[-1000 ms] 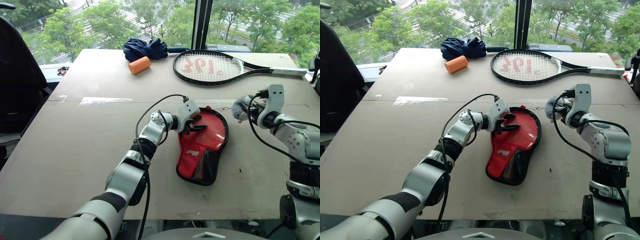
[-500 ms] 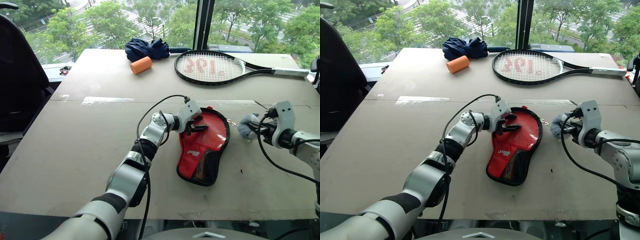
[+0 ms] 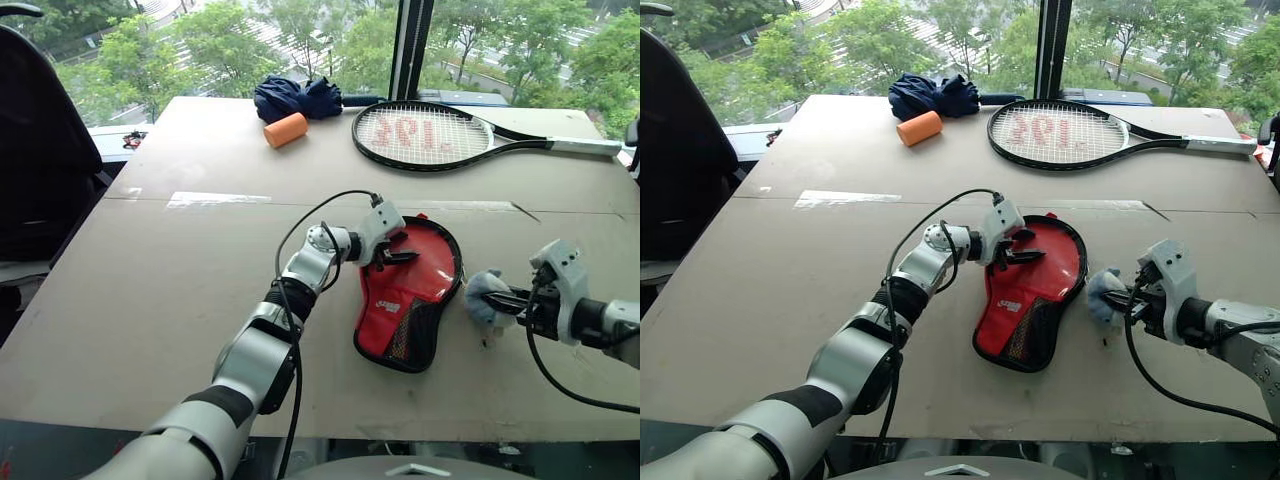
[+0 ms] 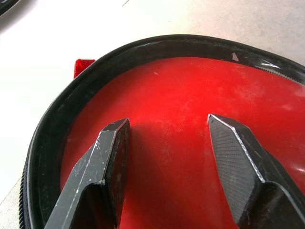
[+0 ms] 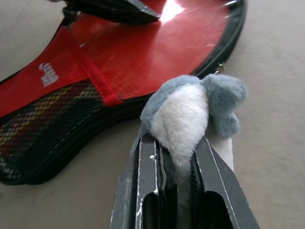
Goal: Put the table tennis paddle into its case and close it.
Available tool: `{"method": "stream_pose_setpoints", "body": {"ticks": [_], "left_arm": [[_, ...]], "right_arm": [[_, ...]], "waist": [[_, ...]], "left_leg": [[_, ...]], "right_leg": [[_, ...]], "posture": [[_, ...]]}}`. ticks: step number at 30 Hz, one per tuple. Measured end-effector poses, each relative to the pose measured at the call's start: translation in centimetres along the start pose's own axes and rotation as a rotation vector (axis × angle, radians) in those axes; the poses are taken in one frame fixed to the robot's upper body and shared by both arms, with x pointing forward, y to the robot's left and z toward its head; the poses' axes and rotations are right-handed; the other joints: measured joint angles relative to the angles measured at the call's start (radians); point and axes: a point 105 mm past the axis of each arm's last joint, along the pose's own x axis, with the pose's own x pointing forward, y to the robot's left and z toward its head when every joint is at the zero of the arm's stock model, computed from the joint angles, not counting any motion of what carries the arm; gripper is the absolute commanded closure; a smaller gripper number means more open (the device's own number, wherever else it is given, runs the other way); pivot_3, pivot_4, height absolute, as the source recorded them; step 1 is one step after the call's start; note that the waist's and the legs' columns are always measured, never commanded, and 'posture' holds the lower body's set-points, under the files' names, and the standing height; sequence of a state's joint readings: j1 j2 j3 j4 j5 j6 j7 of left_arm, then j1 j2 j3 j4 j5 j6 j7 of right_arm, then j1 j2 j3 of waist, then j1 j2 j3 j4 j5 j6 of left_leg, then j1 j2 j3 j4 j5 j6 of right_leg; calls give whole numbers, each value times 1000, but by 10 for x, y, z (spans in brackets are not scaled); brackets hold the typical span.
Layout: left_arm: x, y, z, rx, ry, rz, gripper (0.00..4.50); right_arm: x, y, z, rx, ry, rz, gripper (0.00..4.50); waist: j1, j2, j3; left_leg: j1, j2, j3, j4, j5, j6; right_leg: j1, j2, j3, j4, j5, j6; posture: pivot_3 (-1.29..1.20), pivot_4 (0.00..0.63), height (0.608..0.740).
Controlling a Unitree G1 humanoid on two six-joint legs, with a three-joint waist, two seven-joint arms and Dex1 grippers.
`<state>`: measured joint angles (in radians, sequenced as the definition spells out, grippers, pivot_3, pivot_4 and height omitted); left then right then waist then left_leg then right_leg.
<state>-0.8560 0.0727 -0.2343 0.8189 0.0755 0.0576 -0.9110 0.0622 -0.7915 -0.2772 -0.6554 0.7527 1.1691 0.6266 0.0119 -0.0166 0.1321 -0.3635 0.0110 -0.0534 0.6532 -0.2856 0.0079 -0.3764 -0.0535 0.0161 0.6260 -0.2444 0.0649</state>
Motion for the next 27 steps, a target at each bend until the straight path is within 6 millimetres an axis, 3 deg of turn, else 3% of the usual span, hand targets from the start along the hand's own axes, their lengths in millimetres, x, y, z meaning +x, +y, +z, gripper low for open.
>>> {"method": "stream_pose_setpoints", "body": {"ticks": [4, 14, 19, 27], "left_arm": [[0, 0, -1, -3, 3, 1, 1910], [0, -2, -3, -4, 7, -5, 1910], [0, -1, -3, -3, 9, -2, 1910], [1, -3, -3, -3, 9, -8, 1910]], "right_arm": [[2, 30, -20, -39, 79, 109, 4471], [-19, 57, -59, -190, 269, 288, 4471], [-32, 75, -77, -182, 333, 425, 4471], [-42, 79, -86, -236, 369, 463, 4471]], "waist": [[-1, -2, -1], [3, -9, -6], [2, -12, -6], [4, -12, -6]], "left_leg": [[1, 0, 0, 0, 0, 0], [0, 0, -2, 0, 0, 0], [1, 0, -3, 0, 0, 0], [0, -1, -3, 1, 0, 0]], "right_leg": [[0, 0, 0, 0, 0, 0], [1, 0, -1, -1, -2, 4], [2, 0, -3, -1, -3, 4], [2, -1, -3, -2, -4, 6]], "posture": [[0, 150, 740], [0, 150, 740], [0, 150, 740], [0, 150, 740]]}}
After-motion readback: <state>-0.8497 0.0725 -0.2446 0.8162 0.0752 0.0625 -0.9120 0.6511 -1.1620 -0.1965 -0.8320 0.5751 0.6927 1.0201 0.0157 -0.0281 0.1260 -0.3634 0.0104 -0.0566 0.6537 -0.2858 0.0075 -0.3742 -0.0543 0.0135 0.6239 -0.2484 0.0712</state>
